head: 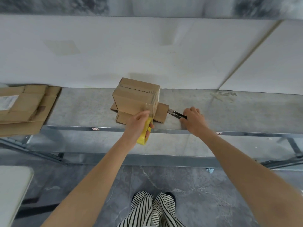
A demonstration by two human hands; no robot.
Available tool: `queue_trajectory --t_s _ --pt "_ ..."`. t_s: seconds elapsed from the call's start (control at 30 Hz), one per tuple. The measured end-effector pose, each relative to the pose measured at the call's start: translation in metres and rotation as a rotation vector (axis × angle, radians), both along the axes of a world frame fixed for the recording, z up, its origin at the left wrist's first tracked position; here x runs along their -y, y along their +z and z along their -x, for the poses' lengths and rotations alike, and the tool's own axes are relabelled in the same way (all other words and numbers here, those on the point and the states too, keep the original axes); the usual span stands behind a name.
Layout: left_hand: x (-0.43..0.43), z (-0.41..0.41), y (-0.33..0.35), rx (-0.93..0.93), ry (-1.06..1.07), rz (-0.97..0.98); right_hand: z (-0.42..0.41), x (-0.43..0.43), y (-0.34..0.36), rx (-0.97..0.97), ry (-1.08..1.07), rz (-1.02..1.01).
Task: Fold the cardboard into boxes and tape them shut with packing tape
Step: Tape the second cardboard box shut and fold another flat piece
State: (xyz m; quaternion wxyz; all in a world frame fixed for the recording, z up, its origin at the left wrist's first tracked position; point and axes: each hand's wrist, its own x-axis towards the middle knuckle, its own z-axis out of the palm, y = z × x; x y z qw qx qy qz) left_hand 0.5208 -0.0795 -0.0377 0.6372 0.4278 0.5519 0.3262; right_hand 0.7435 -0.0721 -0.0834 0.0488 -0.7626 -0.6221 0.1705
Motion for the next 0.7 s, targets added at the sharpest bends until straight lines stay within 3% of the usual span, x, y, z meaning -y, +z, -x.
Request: queue_trajectory --t_s 0.1,0.23,0.43,0.6,0.7 --pt "-0.002 0.001 -0.002 -0.018 -0.015 -0.027 -0.002 -0.001 0.004 -0.051 -0.072 0.015" --pt "-0.004 -0.001 -0.004 -0.012 0.002 -0.019 -0.003 0.004 0.016 -0.296 -0.263 -0.037" --pt "-0.007 -0.006 -0.003 0.006 0.057 0.023 0.029 0.008 0.036 -0.415 -0.070 -0.069" --pt "-0.007 -0.006 -0.002 -0.008 0.063 0.023 0.039 0.016 0.045 -0.731 -0.206 -0.110" --pt "-0.007 -0.007 -0.003 -0.009 0.060 0.017 0.043 0.023 0.046 -0.813 -0.219 -0.131"
